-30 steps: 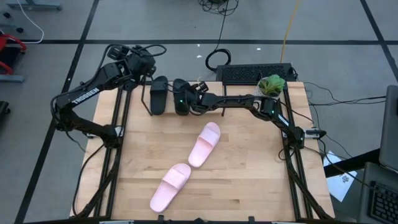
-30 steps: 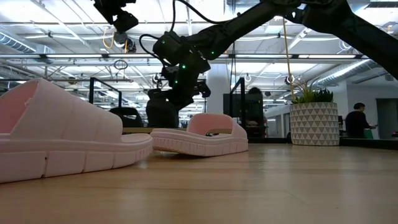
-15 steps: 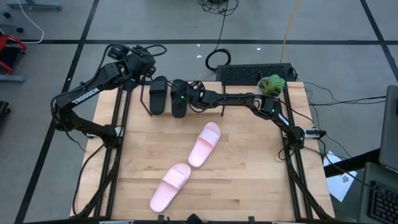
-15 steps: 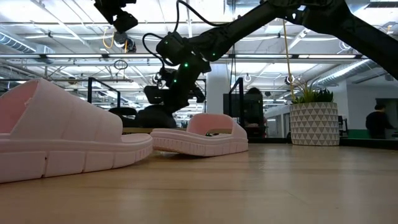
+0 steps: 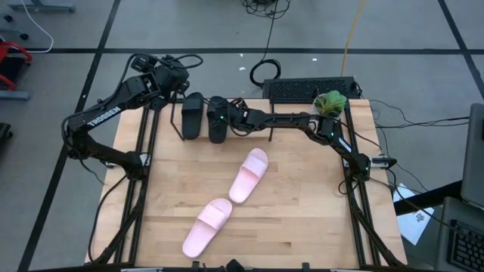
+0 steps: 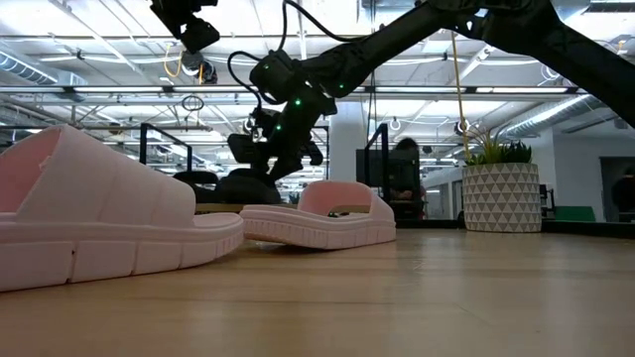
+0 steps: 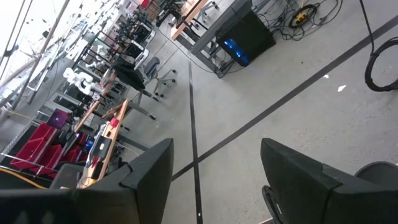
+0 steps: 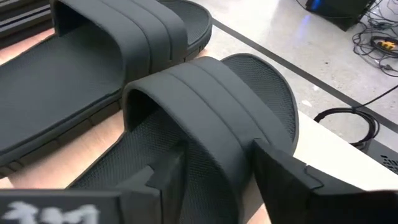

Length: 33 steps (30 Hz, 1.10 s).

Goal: Pick and place slides into the shelf
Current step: Put the black slipper on the shelf

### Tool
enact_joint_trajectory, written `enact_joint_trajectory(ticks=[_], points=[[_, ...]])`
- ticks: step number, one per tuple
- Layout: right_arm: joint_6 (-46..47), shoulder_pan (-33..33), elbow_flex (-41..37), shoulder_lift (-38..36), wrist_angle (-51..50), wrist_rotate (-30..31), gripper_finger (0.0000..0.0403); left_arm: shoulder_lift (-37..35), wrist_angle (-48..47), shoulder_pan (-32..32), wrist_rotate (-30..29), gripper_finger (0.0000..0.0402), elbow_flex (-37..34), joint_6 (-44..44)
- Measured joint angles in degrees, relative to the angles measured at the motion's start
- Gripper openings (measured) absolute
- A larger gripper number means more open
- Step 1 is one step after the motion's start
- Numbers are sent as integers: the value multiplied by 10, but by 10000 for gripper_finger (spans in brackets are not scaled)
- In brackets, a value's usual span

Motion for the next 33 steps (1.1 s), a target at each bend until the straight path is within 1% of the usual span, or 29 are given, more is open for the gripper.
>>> enact_joint_trajectory(ticks=[4, 9, 12, 14, 27, 31, 33], points=[[1, 0, 0, 0, 11, -8, 194, 0, -1, 0, 0, 246, 0, 0], [0, -3, -1, -5, 47, -72, 209, 0, -4, 0, 2, 246, 0, 0], [-6, -1, -2, -16, 48, -101, 212, 0, -4, 0, 20, 246, 0, 1], [-20, 0, -1, -20, 64, -101, 212, 0, -4, 0, 34, 246, 0, 1], [-51, -4, -1, -30, 60, -90, 210, -2, -13, -7, 35, 246, 0, 0], [-76, -7, -2, -53, 56, -87, 206, -4, -51, -21, 39, 246, 0, 0], [-95, -10, -1, -75, 45, -71, 206, -12, -79, -26, 63, 246, 0, 0]])
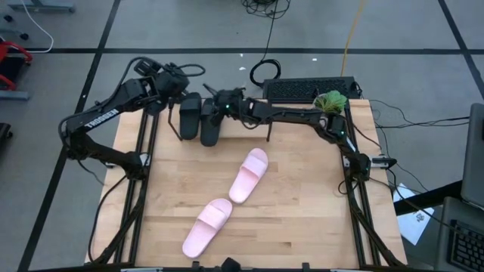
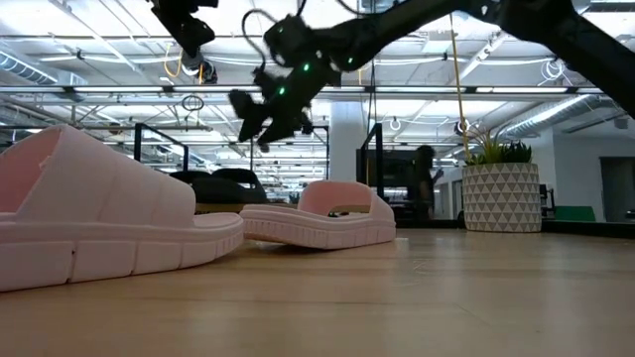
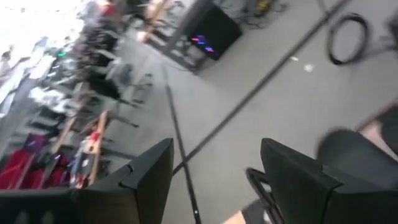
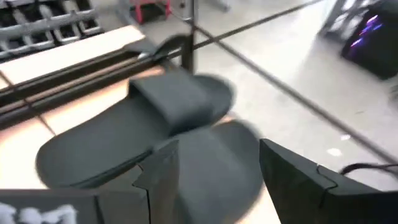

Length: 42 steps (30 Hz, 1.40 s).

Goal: Pick and place slides into the shelf
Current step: Put the black slipper on the shelf

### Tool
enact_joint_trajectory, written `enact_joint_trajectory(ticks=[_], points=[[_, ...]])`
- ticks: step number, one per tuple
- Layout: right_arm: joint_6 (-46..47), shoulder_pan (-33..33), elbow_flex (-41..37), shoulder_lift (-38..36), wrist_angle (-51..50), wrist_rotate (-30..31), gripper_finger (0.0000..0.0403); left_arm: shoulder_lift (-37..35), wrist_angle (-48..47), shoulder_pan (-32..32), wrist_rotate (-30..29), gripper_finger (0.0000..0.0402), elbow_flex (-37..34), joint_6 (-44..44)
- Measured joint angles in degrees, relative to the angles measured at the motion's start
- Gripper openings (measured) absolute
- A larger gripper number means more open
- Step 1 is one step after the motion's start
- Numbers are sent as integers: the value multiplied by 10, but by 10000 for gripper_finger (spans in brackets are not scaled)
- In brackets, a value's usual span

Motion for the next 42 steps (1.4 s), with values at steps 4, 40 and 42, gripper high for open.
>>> enact_joint_trajectory(ticks=[4, 40, 42], points=[[-46, -5, 0, -42, -8, 45, 205, -21, -43, -15, 79, 246, 0, -28], [-280, -67, 1, -345, -241, 223, 205, 109, 161, -156, 190, 246, -200, 98], [-279, -74, -3, -344, -236, 223, 205, 109, 161, -154, 186, 246, -209, 97]])
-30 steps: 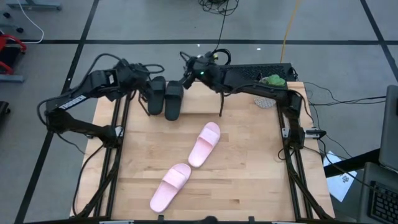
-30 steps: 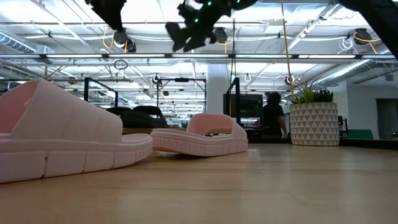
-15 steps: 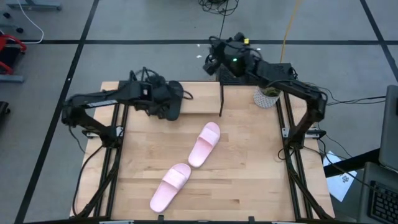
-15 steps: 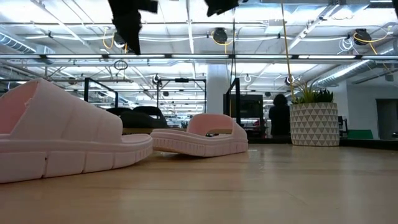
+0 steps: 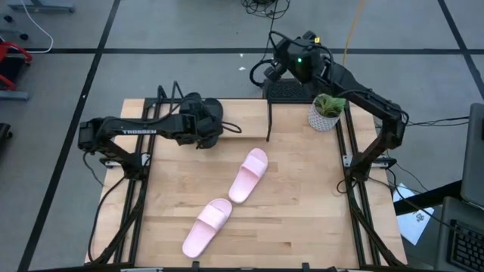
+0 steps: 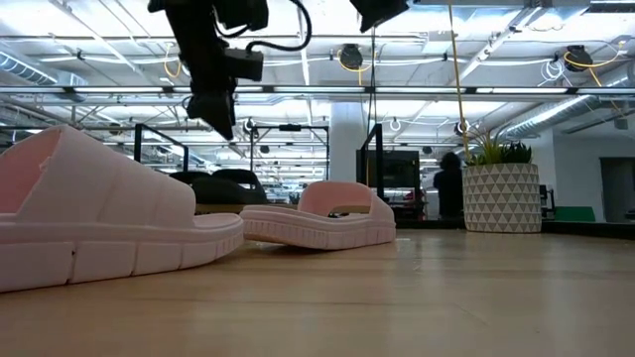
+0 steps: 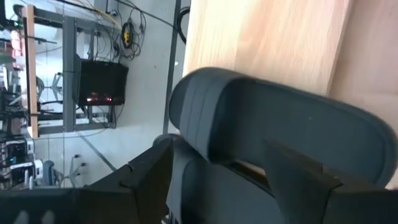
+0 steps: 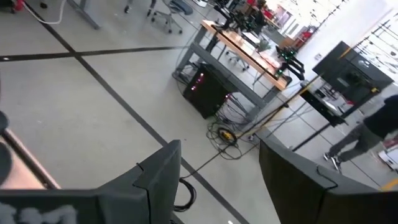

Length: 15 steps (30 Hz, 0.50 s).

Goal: Pick and place slides into the shelf
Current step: Put the black slipper on the shelf

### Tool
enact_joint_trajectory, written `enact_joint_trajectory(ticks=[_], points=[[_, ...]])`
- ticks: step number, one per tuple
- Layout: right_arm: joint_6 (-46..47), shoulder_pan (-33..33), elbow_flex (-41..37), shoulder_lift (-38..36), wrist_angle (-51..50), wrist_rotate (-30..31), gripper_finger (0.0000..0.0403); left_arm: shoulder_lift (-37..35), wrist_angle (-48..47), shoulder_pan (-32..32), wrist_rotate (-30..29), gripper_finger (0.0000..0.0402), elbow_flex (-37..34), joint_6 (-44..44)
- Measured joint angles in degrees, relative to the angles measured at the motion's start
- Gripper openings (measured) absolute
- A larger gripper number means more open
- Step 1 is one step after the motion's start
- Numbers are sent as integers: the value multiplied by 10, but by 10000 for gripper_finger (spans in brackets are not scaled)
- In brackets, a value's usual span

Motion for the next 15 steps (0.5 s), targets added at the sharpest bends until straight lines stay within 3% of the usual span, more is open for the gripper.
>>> enact_joint_trajectory(ticks=[15], points=[[-39, -22, -133, 2, 135, 0, 205, 0, 55, 30, 3, 246, -6, 43]])
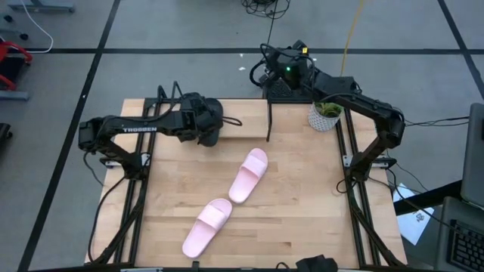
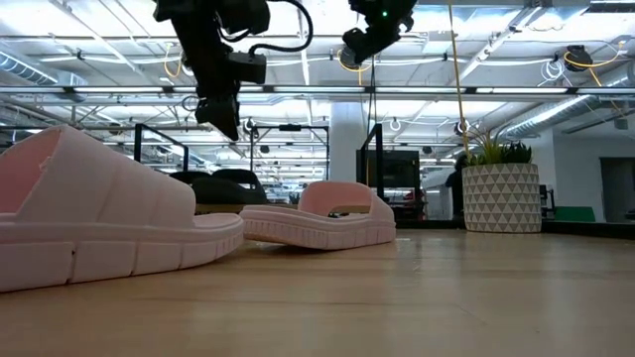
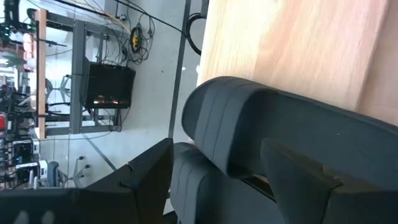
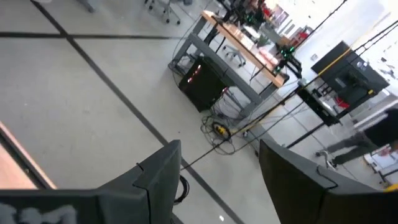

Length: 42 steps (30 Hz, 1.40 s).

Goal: Pick and place slides into the shelf
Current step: Put the black slipper on the shelf

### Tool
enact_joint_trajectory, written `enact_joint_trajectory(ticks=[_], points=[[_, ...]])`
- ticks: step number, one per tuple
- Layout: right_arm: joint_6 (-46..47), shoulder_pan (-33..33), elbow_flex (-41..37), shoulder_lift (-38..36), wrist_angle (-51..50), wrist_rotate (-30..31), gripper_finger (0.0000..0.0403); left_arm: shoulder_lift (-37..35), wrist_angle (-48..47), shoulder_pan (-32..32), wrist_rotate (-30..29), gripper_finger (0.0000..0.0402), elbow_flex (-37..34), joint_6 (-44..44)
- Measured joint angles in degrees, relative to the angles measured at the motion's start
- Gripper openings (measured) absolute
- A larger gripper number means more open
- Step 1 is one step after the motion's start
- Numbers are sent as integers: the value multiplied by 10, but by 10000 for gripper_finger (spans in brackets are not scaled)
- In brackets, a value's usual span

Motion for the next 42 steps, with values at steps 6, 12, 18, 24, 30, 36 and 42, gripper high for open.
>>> enact_joint_trajectory(ticks=[6, 12, 18, 24, 30, 36, 42], points=[[-12, -1, -12, -1, 23, 0, 205, 0, 12, 26, 3, 246, 0, 15], [-32, 0, -12, -1, 34, 0, 205, 22, 19, 40, 19, 246, 0, 23], [-52, 0, -12, -1, 54, 0, 205, 67, 47, 41, -15, 246, 0, 53], [-55, 0, -12, -1, 56, 0, 205, 81, 61, 41, -58, 246, 0, 45], [-55, 0, -12, -1, 56, 0, 205, 78, 71, 44, -66, 246, 1, 35], [-54, 0, -12, -1, 56, 0, 205, 78, 72, 59, -46, 246, 1, 37], [-52, 0, -12, -1, 56, 0, 205, 78, 73, 84, -33, 246, 1, 40]])
